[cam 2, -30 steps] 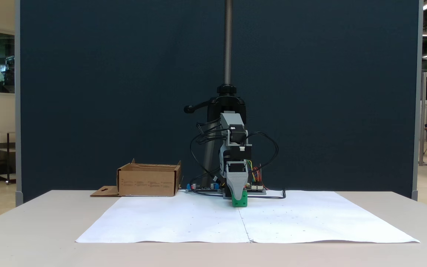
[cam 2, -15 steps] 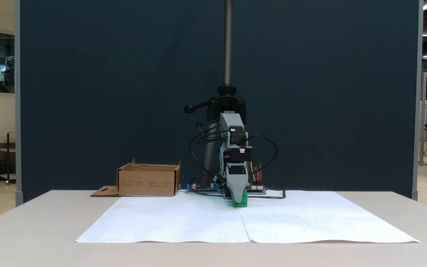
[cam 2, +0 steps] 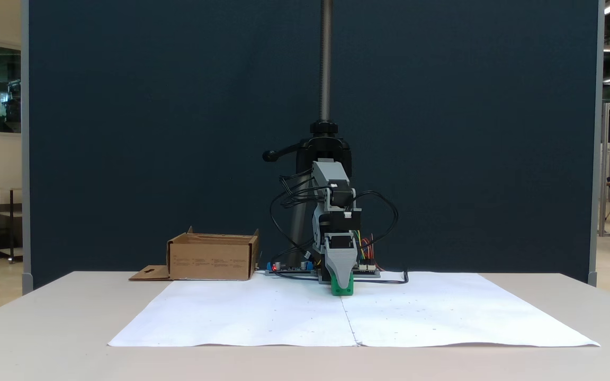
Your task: Grasp a green dice and put it in the bin.
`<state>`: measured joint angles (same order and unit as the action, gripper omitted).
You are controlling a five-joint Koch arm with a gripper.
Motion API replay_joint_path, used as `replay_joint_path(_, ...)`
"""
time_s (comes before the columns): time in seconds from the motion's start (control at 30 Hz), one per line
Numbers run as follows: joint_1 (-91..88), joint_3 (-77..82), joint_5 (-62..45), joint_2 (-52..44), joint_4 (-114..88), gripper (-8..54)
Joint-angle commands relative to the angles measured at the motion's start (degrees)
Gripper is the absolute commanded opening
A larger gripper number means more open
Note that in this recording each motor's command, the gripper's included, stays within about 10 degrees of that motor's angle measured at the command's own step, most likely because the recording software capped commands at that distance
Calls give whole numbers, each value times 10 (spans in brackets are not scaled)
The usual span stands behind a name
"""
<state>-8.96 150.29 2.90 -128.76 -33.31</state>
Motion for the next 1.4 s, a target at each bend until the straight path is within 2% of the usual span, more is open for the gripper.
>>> replay_joint_path(0.0,-5,-5,-4,-8,33,414)
replay_joint_path(0.33,-12,2,-4,11,40,413)
replay_joint_path(0.57,-14,8,-4,15,41,364)
replay_joint_path(1.37,4,19,-18,50,65,364)
